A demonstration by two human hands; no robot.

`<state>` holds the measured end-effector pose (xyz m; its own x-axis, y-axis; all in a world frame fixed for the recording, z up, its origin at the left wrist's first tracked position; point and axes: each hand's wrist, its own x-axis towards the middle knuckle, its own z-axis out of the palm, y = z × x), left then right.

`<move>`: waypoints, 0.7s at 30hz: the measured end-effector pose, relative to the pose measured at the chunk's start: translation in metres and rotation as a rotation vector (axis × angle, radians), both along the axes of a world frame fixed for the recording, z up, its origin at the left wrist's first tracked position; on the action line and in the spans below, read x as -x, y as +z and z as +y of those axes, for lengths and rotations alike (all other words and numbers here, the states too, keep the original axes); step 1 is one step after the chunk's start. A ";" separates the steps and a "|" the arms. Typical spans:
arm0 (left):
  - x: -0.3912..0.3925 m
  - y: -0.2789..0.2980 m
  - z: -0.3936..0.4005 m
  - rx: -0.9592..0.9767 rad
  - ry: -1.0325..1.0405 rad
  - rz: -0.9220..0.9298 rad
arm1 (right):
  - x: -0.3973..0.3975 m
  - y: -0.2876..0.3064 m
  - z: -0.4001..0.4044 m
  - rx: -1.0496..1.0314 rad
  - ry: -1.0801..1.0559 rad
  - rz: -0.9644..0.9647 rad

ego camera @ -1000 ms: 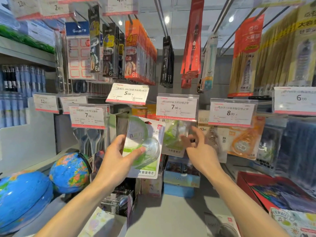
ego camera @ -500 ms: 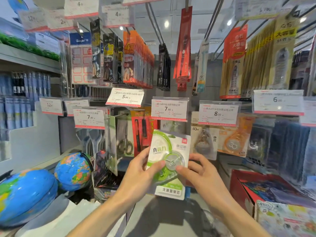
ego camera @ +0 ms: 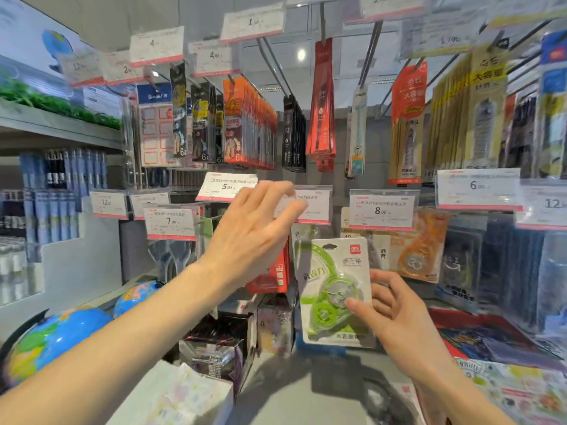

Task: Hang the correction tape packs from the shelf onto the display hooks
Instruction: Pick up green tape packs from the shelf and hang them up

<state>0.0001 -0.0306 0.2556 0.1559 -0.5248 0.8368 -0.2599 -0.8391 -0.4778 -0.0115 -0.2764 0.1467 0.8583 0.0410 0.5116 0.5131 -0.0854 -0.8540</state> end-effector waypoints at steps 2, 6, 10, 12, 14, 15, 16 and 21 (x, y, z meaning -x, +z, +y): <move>-0.003 0.009 -0.002 -0.072 0.068 -0.024 | 0.001 0.000 -0.001 0.028 -0.016 -0.015; -0.004 0.019 0.003 -0.082 0.100 0.037 | 0.000 0.000 -0.002 0.071 -0.048 -0.033; 0.003 0.027 0.015 -0.049 -0.011 0.191 | -0.003 0.003 0.001 0.086 -0.061 -0.059; 0.009 0.032 0.016 -0.013 -0.076 0.240 | -0.006 0.006 0.006 0.085 -0.066 -0.084; 0.014 0.037 0.017 0.021 -0.117 0.264 | -0.011 0.011 0.016 0.093 -0.057 -0.100; 0.016 0.038 0.017 0.039 -0.141 0.276 | -0.013 0.013 0.022 0.097 -0.059 -0.112; 0.017 0.038 0.018 0.056 -0.165 0.283 | -0.016 0.016 0.027 0.097 -0.066 -0.125; 0.020 0.038 0.022 0.121 -0.214 0.289 | -0.032 0.028 0.045 0.024 -0.087 -0.161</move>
<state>-0.0203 -0.0090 0.2935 0.2920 -0.4711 0.8323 -0.5454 -0.7969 -0.2597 0.0210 -0.2316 0.1751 0.7660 -0.0159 0.6427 0.6331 -0.1546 -0.7584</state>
